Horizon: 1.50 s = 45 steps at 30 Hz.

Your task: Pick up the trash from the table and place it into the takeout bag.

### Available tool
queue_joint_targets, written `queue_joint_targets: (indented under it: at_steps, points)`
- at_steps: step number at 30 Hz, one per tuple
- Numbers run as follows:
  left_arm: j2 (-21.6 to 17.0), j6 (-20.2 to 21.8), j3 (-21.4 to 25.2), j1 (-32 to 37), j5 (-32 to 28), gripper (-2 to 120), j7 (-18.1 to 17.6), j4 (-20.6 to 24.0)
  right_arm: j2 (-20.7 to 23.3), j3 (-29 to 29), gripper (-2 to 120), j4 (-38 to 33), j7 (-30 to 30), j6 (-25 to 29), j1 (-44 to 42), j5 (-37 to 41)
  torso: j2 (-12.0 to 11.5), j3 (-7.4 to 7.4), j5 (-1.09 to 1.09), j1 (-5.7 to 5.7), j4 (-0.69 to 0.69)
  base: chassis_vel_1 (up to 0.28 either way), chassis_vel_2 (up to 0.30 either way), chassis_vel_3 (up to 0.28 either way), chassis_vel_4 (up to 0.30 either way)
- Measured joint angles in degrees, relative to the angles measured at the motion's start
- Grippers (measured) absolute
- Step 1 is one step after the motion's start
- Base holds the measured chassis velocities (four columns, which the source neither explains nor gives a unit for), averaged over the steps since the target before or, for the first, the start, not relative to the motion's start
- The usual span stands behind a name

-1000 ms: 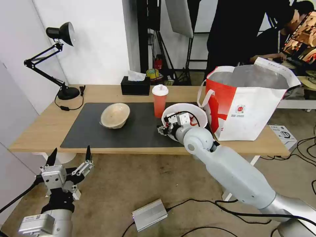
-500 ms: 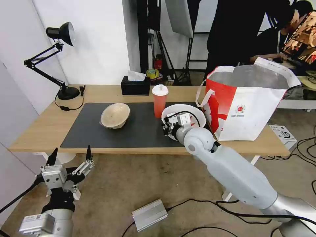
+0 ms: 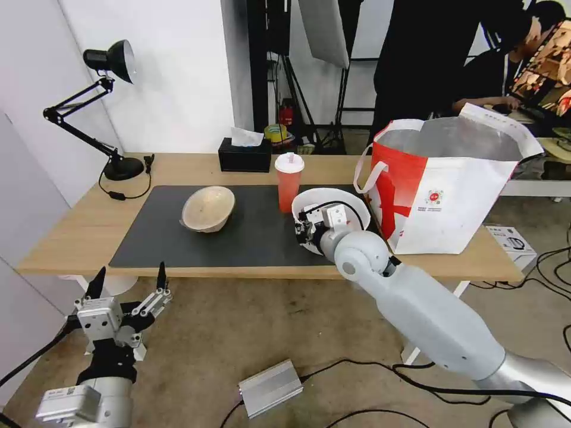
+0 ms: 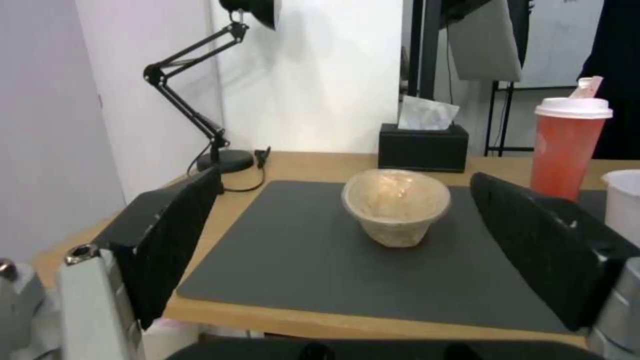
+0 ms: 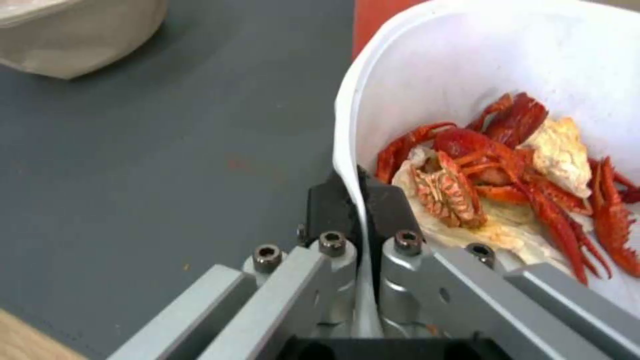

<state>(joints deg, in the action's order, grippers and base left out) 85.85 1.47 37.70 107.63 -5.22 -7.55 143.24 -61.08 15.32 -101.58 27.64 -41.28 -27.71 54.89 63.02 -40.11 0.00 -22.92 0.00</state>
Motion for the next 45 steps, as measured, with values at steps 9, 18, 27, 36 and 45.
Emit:
queue_joint_targets:
  at_steps: [9, 18, 27, 36, 45]
  points:
    - [0.11, 0.0, -0.37, -0.06, 0.0, 100, 0.0, 0.0, 1.52, -0.04, 0, -3.92, 1.16, 0.0, -0.02, -0.38, 0.0, 0.0, 0.0, 0.0, 0.0, 0.0, 0.0, 0.0, 0.0]
    - [0.1, 0.0, -0.41, -0.2, 0.0, 100, -0.01, 0.0, 3.4, 0.63, 0, -7.45, 1.09, -0.01, 0.56, -1.66, 0.0, 0.0, 0.0, 0.0, 0.0, 0.0, 0.0, 0.0, 0.0]
    - [0.12, 0.0, -0.25, -0.35, 0.0, 100, -0.01, 0.0, 3.7, 2.25, 0, -9.09, -0.52, -0.01, 0.85, -5.78, 0.0, 0.0, 0.0, 0.0, 0.0, 0.0, 0.0, 0.0, 0.0]
    - [-0.11, 0.0, -0.33, -0.66, -0.01, 100, -0.01, 0.0, 3.66, 4.24, 0, -9.96, -3.77, -0.01, 1.6, -11.18, 0.0, 0.0, 0.0, 0.0, 0.0, 0.0, 0.0, 0.0, 0.0]
    - [-0.18, 0.0, -0.46, -1.08, -0.16, 100, -0.01, 0.0, 4.35, 7.02, 0, -12.38, -4.5, -0.01, 3.59, -12.21, 0.0, 0.0, 0.0, 0.0, 0.0, 0.0, 0.0, 0.0, 0.0]
